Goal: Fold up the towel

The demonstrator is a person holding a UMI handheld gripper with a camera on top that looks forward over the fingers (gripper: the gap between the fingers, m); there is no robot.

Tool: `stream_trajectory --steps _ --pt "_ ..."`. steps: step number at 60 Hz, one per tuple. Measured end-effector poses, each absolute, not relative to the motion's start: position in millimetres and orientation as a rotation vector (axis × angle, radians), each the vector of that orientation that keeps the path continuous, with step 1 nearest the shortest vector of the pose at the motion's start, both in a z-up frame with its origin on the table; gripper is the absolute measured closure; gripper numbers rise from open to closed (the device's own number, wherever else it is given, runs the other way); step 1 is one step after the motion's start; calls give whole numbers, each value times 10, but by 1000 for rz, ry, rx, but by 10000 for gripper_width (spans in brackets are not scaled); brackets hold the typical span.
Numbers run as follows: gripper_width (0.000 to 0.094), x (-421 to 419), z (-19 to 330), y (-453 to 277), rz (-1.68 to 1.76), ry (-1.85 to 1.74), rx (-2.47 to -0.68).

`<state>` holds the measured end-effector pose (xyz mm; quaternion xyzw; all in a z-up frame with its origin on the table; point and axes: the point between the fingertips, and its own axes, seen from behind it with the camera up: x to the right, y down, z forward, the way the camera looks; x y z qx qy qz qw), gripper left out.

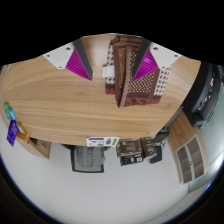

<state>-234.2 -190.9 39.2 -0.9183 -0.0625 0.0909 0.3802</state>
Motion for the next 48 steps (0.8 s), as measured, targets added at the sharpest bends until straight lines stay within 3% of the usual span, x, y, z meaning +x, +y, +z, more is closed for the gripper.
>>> stream_trajectory --steps 2,23,35,48 --pt "60 -2269 431 -1929 212 -160 -2345" --pt "78 -2342 1408 -2564 105 -236 -2210" --pt "75 -2502 2017 -3388 19 -197 -2127" --pt "77 -2706 2347 -4316 -35 -172 -2123"
